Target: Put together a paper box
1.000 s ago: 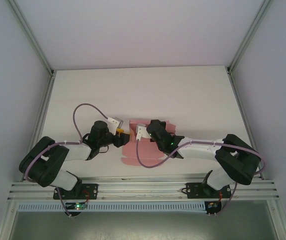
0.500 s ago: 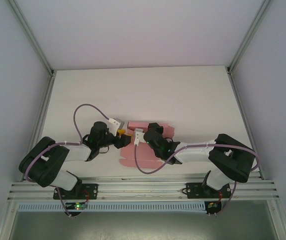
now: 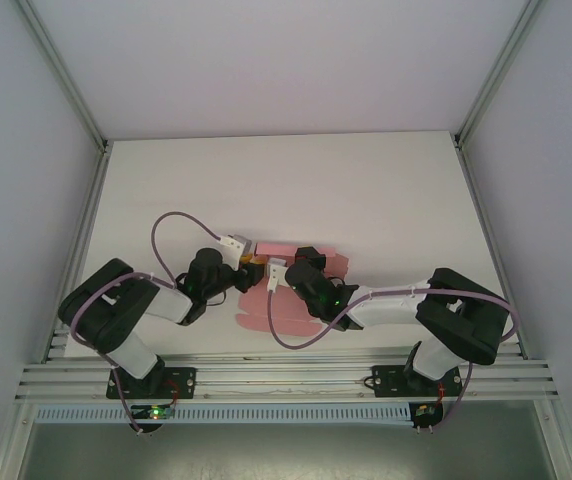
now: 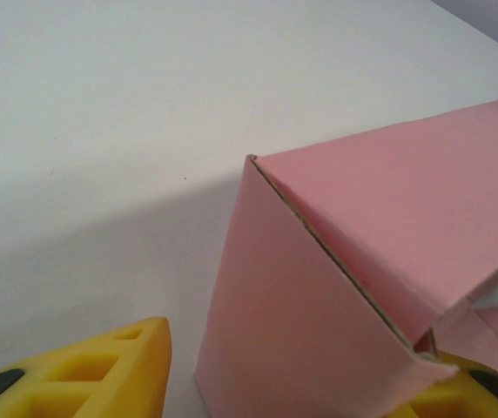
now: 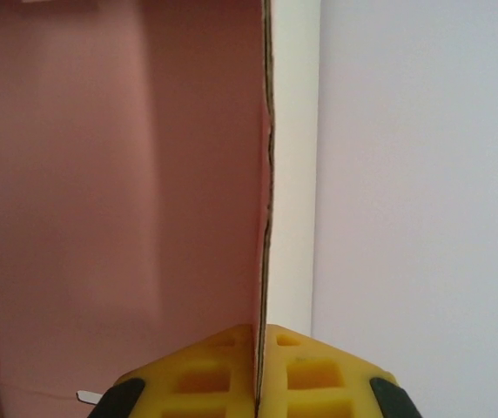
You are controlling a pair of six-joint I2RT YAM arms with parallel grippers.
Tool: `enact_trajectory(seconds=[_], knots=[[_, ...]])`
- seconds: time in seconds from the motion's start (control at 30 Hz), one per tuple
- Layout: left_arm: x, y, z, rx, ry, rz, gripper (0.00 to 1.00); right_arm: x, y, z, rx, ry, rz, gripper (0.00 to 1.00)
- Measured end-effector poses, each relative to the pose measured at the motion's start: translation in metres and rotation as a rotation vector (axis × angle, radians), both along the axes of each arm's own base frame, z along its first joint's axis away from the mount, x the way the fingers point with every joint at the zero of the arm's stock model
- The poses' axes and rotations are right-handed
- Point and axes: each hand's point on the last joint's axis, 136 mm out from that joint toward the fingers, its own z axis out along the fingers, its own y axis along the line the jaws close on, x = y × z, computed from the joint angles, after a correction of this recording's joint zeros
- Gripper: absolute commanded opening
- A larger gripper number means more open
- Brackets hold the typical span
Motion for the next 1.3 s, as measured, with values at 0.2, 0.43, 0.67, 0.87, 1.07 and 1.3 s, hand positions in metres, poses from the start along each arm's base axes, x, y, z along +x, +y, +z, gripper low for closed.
enact_trajectory(seconds=[0.2,0.43,0.67,0.87,1.07,1.3], knots=[[0.005,-0.005,-0.001,-0.004,-0.03,0.017,0.3,0.0,-0.001,0.0,0.001,0.01,-0.008,0.0],[0.015,-0.002,-0.001,0.024,-0.092,0.094,0.12,0.0,-0.001,0.0,0.012,0.017,-0.014,0.0],[0.025,0.003,-0.003,0.07,-0.17,0.208,0.0,-0.001,0.004,0.002,0.035,0.027,-0.006,0.0],[0.028,0.005,-0.003,0.082,-0.187,0.248,0.0,-0.001,0.006,0.002,0.046,0.036,-0.006,0.0],[0.034,0.003,-0.003,0.121,-0.189,0.298,0.0,0.0,0.006,0.002,0.053,0.046,-0.014,0.0],[0.042,0.001,-0.004,0.165,-0.166,0.387,0.0,0.001,0.006,0.003,0.071,0.054,-0.028,0.0]])
